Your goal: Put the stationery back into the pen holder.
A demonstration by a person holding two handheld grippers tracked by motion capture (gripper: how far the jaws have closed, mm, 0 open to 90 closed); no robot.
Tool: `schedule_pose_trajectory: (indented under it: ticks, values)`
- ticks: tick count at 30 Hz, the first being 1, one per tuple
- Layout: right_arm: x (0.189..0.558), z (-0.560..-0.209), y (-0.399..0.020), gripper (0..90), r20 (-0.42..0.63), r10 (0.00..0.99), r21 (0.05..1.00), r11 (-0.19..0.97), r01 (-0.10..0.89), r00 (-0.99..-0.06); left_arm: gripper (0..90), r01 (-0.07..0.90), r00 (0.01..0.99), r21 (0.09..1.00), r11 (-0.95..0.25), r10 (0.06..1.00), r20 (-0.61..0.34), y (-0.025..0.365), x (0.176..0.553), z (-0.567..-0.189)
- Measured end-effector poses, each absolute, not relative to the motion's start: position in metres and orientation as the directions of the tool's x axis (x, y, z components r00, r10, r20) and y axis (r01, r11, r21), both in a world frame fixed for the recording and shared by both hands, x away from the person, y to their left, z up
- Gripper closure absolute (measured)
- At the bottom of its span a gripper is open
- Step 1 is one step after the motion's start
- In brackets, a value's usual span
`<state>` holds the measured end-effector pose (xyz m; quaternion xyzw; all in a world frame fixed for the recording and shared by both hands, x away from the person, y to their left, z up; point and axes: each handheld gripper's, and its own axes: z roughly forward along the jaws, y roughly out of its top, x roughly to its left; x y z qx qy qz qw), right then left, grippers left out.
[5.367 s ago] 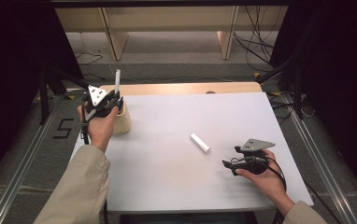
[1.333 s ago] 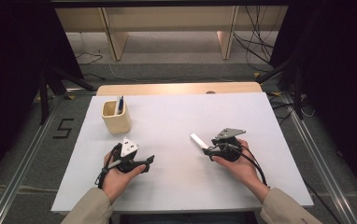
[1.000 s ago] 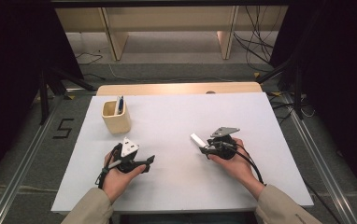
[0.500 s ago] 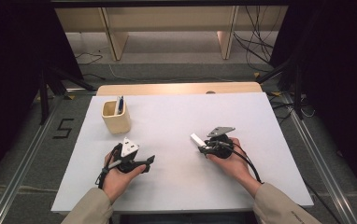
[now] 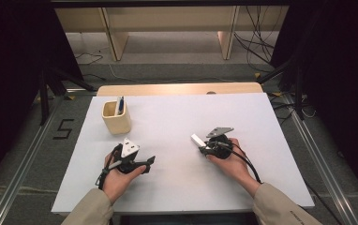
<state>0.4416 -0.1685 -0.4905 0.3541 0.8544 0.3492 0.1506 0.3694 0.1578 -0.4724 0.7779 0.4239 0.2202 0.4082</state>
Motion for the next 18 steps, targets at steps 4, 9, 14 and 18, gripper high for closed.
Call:
schedule_pose_trajectory:
  ticks: [4, 9, 14, 18]
  values:
    - [0.4421, -0.4902, -0.1681, 65.2, -0.005, 0.712, 0.701, 0.503, 0.505, -0.702, 26.3, 0.480, 0.543, 0.822, -0.307, 0.840, -0.003, 0.1579, 0.3694, -0.4722]
    - [0.4429, -0.4900, -0.1683, 65.9, -0.004, 0.709, 0.698, 0.507, 0.506, -0.705, 26.2, 0.480, 0.543, 0.822, -0.308, 0.840, -0.003, 0.1579, 0.3697, -0.4725]
    - [0.4438, -0.4895, -0.1675, 66.4, 0.001, 0.712, 0.694, 0.506, 0.513, -0.703, 26.3, 0.480, 0.543, 0.822, -0.308, 0.839, -0.003, 0.1579, 0.3695, -0.4723]
    - [0.4442, -0.4887, -0.1672, 66.7, 0.002, 0.712, 0.686, 0.510, 0.519, -0.702, 26.2, 0.479, 0.543, 0.822, -0.308, 0.840, -0.002, 0.1578, 0.3696, -0.4725]
